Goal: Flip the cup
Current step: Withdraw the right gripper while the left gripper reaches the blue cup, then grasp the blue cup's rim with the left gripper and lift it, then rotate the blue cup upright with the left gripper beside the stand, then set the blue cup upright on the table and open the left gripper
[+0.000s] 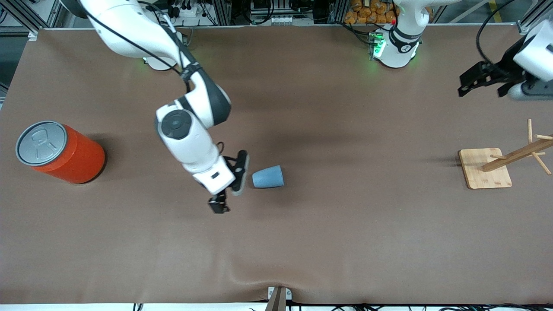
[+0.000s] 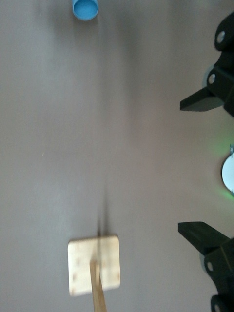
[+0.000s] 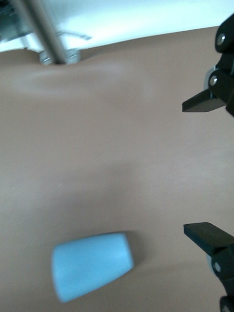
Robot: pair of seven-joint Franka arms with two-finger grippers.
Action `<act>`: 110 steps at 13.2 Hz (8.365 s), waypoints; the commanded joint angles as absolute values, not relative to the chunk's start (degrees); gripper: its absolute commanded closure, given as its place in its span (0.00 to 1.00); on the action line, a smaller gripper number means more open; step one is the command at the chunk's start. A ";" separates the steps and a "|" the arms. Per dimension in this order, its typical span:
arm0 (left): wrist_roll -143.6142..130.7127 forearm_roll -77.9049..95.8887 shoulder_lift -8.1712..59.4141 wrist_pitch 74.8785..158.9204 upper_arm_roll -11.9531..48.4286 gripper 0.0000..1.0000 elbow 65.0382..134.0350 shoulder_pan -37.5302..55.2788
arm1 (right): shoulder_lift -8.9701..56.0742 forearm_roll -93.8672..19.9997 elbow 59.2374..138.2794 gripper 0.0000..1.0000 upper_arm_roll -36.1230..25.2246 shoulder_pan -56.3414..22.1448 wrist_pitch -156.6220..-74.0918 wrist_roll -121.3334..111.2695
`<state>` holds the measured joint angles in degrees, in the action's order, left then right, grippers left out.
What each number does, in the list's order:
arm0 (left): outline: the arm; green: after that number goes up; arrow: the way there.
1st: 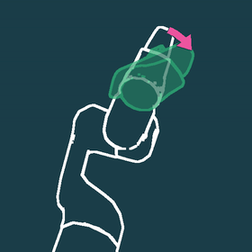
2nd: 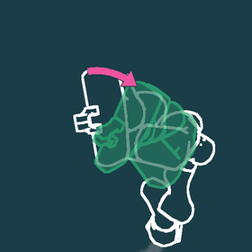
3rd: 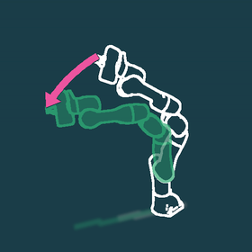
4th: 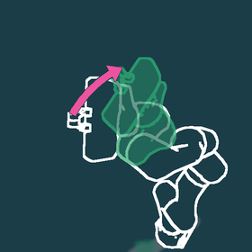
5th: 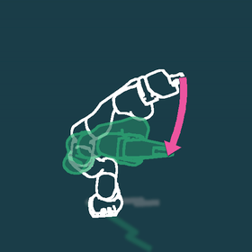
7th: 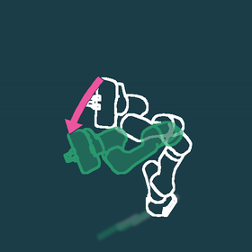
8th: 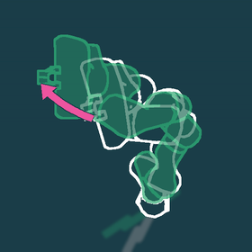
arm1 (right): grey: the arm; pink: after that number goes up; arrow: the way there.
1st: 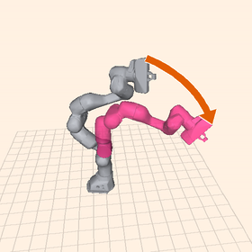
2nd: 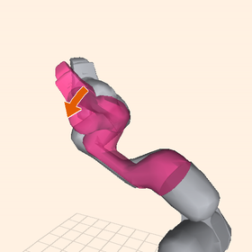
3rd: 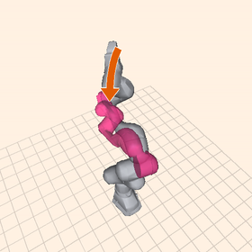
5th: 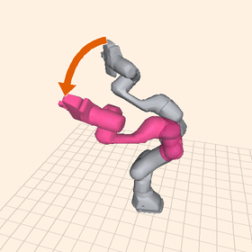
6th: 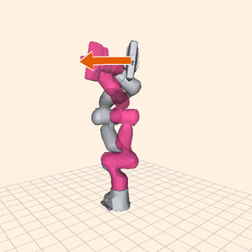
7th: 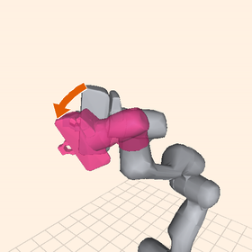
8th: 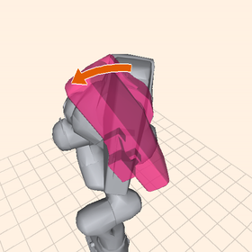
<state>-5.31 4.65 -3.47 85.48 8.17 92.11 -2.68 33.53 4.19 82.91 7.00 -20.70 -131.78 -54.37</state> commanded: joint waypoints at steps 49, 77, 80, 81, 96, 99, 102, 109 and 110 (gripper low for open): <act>27.95 93.69 49.66 131.39 7.13 1.00 88.24 24.79 | -1.14 -0.53 88.33 0.00 -1.41 -7.38 -83.23 -1.06; -19.60 9.49 32.17 113.41 -0.88 1.00 92.55 8.44 | 0.62 -1.40 85.08 0.00 -1.58 2.72 -78.41 -0.97; -11.63 9.49 31.90 105.32 -0.79 1.00 92.46 6.43 | 0.62 -1.49 84.81 0.00 -1.67 2.64 -79.01 -0.79; -10.82 9.49 31.90 103.73 -0.79 1.00 92.63 6.42 | 0.79 -1.49 84.81 0.00 -1.67 2.81 -79.10 -0.62; -17.32 3.88 28.58 107.85 -1.05 0.00 91.33 7.56 | 1.50 -1.58 85.34 0.00 -1.76 3.78 -78.57 -0.97; -17.05 0.36 20.95 104.43 -0.88 0.00 88.51 6.94 | 1.93 -1.58 85.43 0.00 -1.76 3.69 -78.92 -0.97; -16.61 0.26 12.51 102.92 -0.53 0.00 88.85 6.77 | 1.85 -1.58 85.43 0.00 -1.76 4.22 -78.66 -1.23; -13.91 0.26 -1.21 100.81 2.02 0.00 96.58 6.42 | 1.50 -1.41 86.31 0.00 -1.67 3.61 -81.29 -1.41; -11.89 0.26 -2.01 100.03 1.93 0.00 96.68 5.63 | 1.41 -1.41 86.40 0.00 -1.58 3.52 -81.56 -1.49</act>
